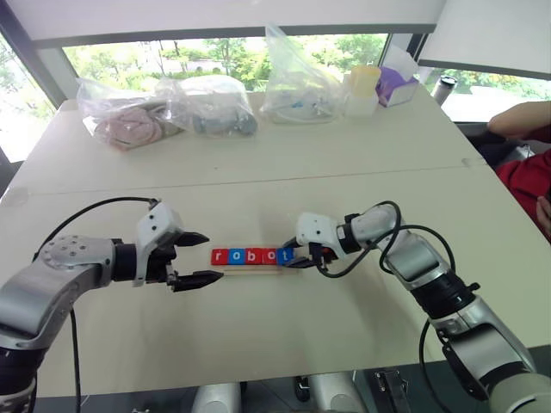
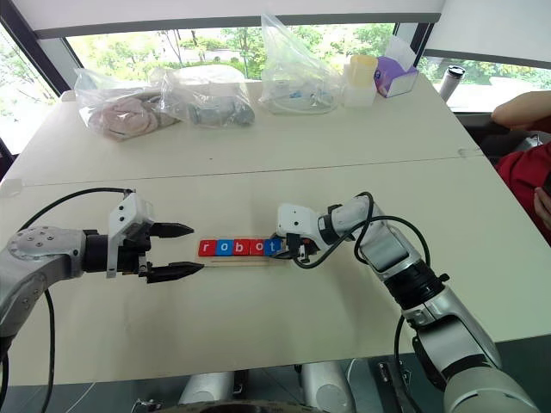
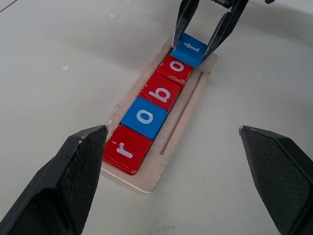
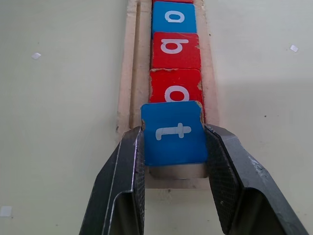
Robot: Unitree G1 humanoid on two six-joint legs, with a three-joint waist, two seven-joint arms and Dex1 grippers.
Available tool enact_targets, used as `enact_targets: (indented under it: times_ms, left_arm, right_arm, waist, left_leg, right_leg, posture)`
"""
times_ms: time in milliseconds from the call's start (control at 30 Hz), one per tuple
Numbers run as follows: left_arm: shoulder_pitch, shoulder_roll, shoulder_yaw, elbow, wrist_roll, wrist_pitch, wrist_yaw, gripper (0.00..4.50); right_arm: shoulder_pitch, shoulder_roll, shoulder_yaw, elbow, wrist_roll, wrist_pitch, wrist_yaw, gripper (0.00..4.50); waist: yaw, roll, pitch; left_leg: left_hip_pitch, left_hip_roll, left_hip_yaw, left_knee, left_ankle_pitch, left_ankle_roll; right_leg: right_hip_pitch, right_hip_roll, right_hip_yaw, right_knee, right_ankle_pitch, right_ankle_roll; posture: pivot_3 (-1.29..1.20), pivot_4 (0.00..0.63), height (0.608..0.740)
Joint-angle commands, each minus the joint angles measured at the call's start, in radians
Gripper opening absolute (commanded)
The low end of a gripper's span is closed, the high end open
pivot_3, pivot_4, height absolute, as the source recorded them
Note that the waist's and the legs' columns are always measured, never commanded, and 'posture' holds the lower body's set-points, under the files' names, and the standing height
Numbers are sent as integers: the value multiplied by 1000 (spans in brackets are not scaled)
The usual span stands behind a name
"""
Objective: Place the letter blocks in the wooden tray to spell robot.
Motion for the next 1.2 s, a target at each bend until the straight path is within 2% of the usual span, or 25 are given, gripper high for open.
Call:
enact_targets:
  times_ms: [33,267,667,1200]
  left_arm:
    - [-8,-3,7,-20,1,-19,4,4500]
    - [-1,-3,11,-23,1,-20,4,4500]
    - [-16,-12,-9,-9,11,-35,5,4500]
    - [2,-20,-2,-39,4,-17,36,4500]
  right_arm:
    - [-16,6,-13,6,3,5,-5,1145]
    - [-5,-20,-75,-76,91,107,29,1145]
    - [16,-33,-23,-63,44,79,1,1145]
    - [-25,42,1,19,10,63,-22,1145]
  waist:
    - [0,0,0]
    - [0,0,0]
    - [-1,0,0]
    - [-2,0,0]
  left_leg:
    - [0,0,0,0,0,0]
    - [0,0,0,0,0,0]
    - [0,0,0,0,0,0]
    - [0,0,0,0,0,0]
  right_leg:
    - [0,0,0,0,0,0]
    - [0,0,0,0,0,0]
    - [0,0,0,0,0,0]
    - [0,0,0,1,0,1]
  posture:
    - [0,150,740]
    - [0,150,740]
    - [0,150,740]
    - [0,150,740]
